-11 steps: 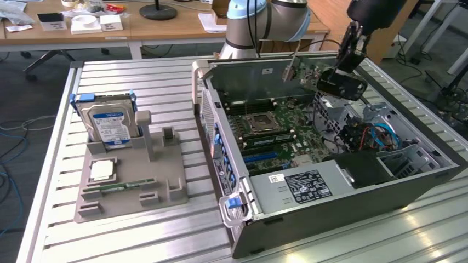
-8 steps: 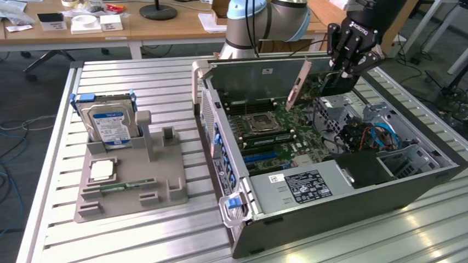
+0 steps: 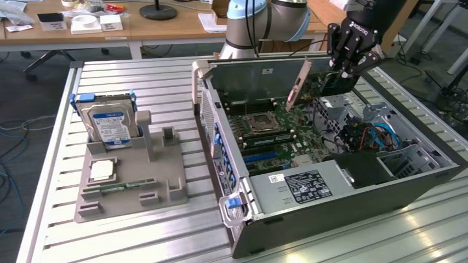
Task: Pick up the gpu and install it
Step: 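Insert the gpu into the slot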
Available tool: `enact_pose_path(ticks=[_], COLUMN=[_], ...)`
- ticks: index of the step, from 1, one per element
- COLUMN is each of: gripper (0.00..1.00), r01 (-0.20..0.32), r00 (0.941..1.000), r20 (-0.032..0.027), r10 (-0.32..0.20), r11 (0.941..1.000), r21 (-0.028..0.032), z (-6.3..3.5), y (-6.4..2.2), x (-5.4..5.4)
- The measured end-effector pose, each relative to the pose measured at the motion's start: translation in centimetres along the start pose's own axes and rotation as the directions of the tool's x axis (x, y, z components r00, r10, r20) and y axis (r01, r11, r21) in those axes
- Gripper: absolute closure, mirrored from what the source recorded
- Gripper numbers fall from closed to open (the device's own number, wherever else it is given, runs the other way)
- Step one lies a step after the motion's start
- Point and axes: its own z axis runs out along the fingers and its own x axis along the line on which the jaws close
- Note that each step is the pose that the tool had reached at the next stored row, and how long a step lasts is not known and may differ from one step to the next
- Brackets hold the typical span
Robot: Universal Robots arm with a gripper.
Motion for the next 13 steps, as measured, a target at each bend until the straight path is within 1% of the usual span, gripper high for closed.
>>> enact_pose_path(ticks=[5, 9, 13], gripper=[0.73, 0.73, 0.73], r01=[-0.010, -0.045, -0.083], r00=[0.9999, 0.9990, 0.9965], r20=[0.0011, 0.0025, 0.0044], r10=[0.010, 0.045, 0.083], r11=[0.9999, 0.9990, 0.9965], r21=[0.0002, 0.0007, 0.0012], z=[0.07, 0.17, 0.29], y=[0.16, 0.26, 0.28], x=[-0.01, -0.02, -0.02])
